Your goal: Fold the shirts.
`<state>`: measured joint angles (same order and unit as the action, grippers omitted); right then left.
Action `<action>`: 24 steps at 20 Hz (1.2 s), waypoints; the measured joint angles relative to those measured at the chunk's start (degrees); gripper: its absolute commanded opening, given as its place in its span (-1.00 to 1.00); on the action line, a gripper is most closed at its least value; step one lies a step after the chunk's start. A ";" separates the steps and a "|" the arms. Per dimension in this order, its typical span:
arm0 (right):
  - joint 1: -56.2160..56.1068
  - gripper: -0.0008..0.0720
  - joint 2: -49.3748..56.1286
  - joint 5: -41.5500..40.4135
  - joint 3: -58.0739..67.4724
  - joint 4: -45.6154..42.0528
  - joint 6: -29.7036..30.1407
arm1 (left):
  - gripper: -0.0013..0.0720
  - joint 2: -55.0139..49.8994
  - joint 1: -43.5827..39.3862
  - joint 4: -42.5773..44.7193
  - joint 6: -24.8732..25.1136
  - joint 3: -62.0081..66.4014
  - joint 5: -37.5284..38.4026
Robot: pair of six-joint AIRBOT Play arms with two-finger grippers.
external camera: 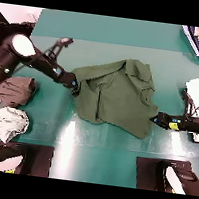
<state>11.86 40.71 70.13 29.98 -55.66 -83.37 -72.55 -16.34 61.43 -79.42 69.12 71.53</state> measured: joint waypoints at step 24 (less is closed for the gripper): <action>1.79 -0.92 -0.68 0.55 5.11 0.17 0.79 | -0.91 1.01 2.12 -25.83 12.04 -22.75 -20.79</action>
<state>13.65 40.03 70.67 35.09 -55.48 -82.59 -71.55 -14.22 35.59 -67.37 46.37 50.74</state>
